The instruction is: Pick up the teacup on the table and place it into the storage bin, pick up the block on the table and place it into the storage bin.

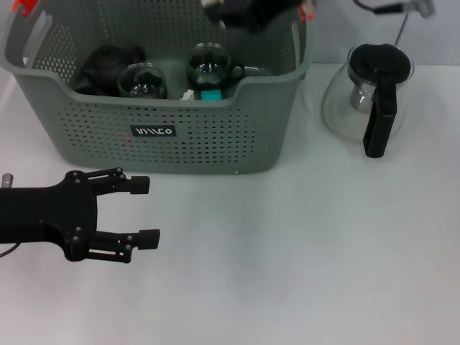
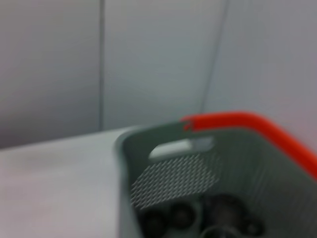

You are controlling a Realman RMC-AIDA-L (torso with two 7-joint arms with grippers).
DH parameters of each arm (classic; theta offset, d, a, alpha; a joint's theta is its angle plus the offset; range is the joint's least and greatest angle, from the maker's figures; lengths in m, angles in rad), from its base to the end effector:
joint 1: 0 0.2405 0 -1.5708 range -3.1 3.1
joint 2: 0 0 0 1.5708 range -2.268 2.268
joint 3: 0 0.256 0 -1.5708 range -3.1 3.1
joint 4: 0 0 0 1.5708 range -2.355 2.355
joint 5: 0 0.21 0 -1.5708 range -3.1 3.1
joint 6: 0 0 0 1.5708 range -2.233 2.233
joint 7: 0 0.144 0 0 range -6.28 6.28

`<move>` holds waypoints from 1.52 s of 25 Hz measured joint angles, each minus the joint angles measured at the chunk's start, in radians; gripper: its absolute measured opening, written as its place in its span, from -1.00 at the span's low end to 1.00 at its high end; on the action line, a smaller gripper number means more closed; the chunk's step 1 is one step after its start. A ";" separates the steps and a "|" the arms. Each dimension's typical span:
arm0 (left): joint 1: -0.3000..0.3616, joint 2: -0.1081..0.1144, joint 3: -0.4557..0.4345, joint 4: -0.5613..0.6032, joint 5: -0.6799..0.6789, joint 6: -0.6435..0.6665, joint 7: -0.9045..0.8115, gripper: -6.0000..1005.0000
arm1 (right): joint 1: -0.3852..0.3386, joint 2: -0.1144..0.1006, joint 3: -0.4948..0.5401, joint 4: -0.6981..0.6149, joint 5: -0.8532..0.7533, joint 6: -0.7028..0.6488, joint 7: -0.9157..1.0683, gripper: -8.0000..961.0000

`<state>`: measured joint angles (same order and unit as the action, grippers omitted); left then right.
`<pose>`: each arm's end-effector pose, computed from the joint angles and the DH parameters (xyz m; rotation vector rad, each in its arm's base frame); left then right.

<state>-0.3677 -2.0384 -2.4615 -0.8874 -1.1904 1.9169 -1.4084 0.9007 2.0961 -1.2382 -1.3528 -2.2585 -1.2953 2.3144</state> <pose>-0.2715 0.2722 0.0557 -2.8536 -0.4874 -0.7923 0.0104 0.4107 0.0178 -2.7042 0.2677 0.2612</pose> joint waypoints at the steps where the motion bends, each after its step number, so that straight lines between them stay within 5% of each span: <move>1: -0.002 -0.001 0.000 0.002 0.000 -0.001 0.001 0.81 | 0.027 -0.001 0.015 0.061 0.000 0.042 -0.013 -0.44; 10: -0.028 0.002 -0.009 0.013 -0.006 -0.004 0.005 0.81 | 0.226 -0.019 0.050 0.555 0.001 0.355 -0.129 -0.41; 21: -0.048 0.011 -0.019 0.016 -0.001 -0.014 0.008 0.81 | 0.224 0.004 0.036 0.594 0.055 0.392 -0.140 -0.37; 24: -0.050 0.012 -0.019 0.025 0.000 -0.033 0.009 0.81 | 0.219 0.004 0.036 0.589 0.059 0.406 -0.151 -0.21; 29: -0.048 0.012 -0.024 0.027 0.000 -0.062 0.010 0.81 | 0.140 0.004 0.033 0.494 0.148 0.414 -0.200 0.06; 38: -0.035 0.015 -0.112 0.027 -0.008 0.041 0.019 0.81 | -0.160 0.002 0.037 0.280 0.475 0.117 -0.451 0.72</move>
<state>-0.4023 -2.0229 -2.5731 -0.8605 -1.1981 1.9577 -1.3899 0.7404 2.0984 -1.2014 -1.0730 -1.7831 -1.1784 1.8633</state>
